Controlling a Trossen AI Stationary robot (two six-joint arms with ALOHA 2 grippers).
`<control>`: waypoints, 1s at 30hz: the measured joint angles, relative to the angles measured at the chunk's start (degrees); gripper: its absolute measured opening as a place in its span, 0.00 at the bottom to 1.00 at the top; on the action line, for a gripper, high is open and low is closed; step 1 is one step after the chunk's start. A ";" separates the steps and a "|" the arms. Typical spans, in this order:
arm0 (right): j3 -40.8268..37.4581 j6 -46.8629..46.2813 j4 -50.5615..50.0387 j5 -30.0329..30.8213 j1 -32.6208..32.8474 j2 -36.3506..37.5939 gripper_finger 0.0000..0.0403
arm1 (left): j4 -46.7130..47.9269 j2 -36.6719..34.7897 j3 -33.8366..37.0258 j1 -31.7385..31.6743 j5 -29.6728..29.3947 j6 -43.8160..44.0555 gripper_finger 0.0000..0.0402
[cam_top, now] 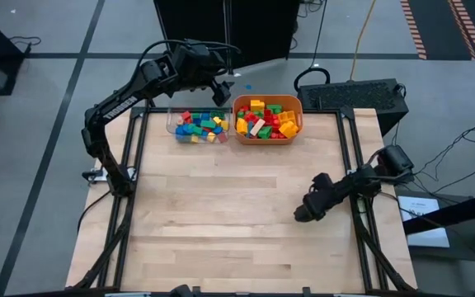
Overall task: Sort blocks by size
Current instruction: Put the big yellow block into the orange bin
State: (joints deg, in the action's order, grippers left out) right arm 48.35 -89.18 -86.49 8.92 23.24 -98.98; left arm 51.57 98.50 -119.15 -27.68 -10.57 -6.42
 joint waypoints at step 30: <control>20.28 14.25 15.89 22.29 -2.90 -0.68 0.00 | 1.95 0.00 0.00 0.00 -0.04 -0.57 0.84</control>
State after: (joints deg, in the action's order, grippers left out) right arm 68.63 -74.93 -70.60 31.21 20.34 -99.66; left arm 53.52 98.50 -119.15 -27.68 -10.61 -6.98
